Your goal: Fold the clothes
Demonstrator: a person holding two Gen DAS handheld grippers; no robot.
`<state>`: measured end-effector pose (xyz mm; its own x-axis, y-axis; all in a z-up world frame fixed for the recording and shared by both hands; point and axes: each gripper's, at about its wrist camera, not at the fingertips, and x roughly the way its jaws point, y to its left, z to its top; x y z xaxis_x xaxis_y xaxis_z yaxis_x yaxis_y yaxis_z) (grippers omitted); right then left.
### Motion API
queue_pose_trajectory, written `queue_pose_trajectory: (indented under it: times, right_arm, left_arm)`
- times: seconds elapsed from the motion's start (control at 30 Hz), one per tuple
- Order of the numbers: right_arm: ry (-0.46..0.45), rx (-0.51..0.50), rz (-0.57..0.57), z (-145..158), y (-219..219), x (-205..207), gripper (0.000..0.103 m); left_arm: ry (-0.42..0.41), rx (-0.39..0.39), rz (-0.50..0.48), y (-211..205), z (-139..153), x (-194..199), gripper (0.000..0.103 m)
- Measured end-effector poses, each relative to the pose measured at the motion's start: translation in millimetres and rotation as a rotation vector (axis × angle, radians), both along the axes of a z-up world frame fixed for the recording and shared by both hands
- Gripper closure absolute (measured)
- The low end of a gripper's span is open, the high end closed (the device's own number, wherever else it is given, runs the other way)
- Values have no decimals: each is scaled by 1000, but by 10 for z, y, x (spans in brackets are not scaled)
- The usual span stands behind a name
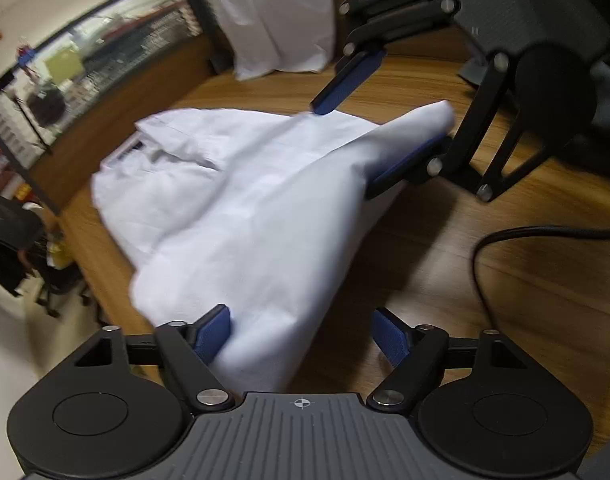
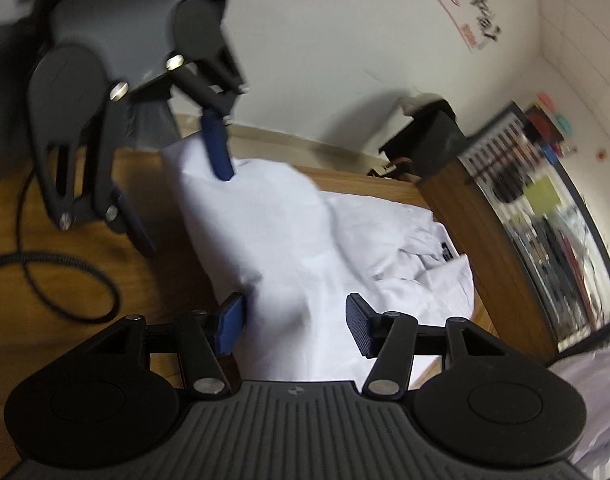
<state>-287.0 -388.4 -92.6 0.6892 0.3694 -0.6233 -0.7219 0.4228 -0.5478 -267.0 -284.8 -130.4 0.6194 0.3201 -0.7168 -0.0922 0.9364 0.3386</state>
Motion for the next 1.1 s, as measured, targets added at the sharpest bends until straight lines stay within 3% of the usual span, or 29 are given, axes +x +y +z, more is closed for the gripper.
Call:
queue_pose_trajectory:
  times: [0.07, 0.17, 0.27, 0.37, 0.5, 0.57, 0.63, 0.67, 0.73, 0.8, 0.93, 1.1]
  right_arm:
    - [23, 21, -11, 46, -41, 80, 41]
    - [65, 54, -23, 74, -101, 128, 36]
    - [105, 86, -27, 68, -198, 114, 33]
    - [119, 70, -40, -32, -266, 36, 32]
    - [81, 11, -61, -268, -358, 24, 33]
    - [50, -16, -72, -367, -376, 49, 39]
    - [51, -15, -61, -393, -393, 96, 74]
    - [62, -13, -51, -384, -393, 103, 81]
    - [72, -12, -47, -313, -370, 79, 92]
    - [89, -6, -52, -216, -346, 52, 93]
    - [228, 48, -100, 68, -324, -15, 93]
    - [567, 191, -180, 476, -378, 25, 93]
  left_arm:
    - [-11, 33, 51, 65, 19, -9, 58]
    - [-59, 1, 111, 189, 116, -36, 71]
    - [-101, -1, 148, 227, 217, -39, 79]
    - [-131, -19, 173, 280, 293, -28, 81]
    - [-139, -24, 169, 331, 321, -9, 81]
    - [-131, -20, 160, 342, 321, -23, 82]
    - [-123, -20, 151, 346, 326, -54, 84]
    - [-120, -25, 146, 346, 337, -79, 84]
    - [-116, -43, 139, 348, 367, -135, 85]
    - [-111, -72, 130, 329, 408, -213, 85]
    - [-59, -174, 67, 315, 559, -415, 85]
    - [-52, -386, 67, 427, 834, -670, 85]
